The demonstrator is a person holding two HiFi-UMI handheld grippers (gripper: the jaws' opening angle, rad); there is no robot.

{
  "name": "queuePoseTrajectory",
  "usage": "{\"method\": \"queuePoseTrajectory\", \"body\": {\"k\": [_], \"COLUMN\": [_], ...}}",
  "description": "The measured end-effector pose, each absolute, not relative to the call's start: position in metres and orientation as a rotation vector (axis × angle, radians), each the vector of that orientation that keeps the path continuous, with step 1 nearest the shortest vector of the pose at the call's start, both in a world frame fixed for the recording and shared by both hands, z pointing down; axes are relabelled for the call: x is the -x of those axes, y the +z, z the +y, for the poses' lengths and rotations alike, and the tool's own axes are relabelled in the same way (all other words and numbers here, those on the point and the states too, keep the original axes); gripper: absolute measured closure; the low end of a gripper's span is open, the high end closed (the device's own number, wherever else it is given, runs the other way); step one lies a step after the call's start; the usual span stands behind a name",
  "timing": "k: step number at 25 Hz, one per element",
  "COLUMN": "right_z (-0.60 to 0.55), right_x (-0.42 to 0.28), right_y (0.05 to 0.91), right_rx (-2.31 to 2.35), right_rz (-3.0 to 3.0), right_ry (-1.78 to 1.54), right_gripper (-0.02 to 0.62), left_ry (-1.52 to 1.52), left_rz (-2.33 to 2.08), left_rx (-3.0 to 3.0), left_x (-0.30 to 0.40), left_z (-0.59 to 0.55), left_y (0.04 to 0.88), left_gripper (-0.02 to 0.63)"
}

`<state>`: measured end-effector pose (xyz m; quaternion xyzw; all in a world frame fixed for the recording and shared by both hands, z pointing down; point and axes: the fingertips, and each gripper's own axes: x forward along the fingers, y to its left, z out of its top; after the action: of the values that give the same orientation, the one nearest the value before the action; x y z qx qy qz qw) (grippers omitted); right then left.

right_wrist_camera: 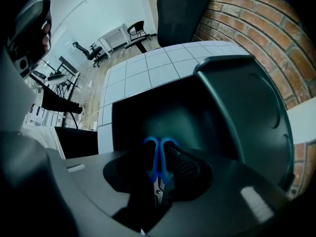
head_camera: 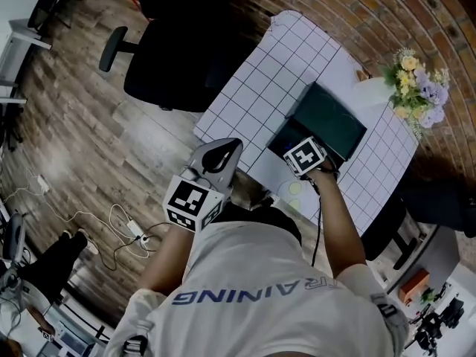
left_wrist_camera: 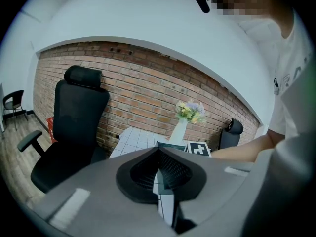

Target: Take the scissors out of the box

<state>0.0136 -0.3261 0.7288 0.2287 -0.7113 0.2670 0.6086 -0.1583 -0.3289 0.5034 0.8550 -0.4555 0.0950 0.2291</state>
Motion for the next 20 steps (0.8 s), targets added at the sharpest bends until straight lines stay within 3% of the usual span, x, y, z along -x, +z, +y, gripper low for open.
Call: {"method": "queuePoseTrajectory", "body": {"k": [10,20], "right_z": [-0.3235,-0.3253], "right_x": [-0.0188,-0.0188], "right_y": [0.7338,0.7327], "right_rx": [-0.539,-0.575], "right_rz": [-1.553,-1.576], "right_ry": [0.583,0.562], "right_gripper": [0.494,0.502], "left_ry": [0.259,0.257], "left_rz": [-1.242,-1.237], "left_rx": [-2.328,-2.326], "left_x": [0.1623,0.1629], "left_z": [-0.3298,-0.3269], "left_y": [0.5103,0.5106], "left_gripper": [0.603,0.603]}}
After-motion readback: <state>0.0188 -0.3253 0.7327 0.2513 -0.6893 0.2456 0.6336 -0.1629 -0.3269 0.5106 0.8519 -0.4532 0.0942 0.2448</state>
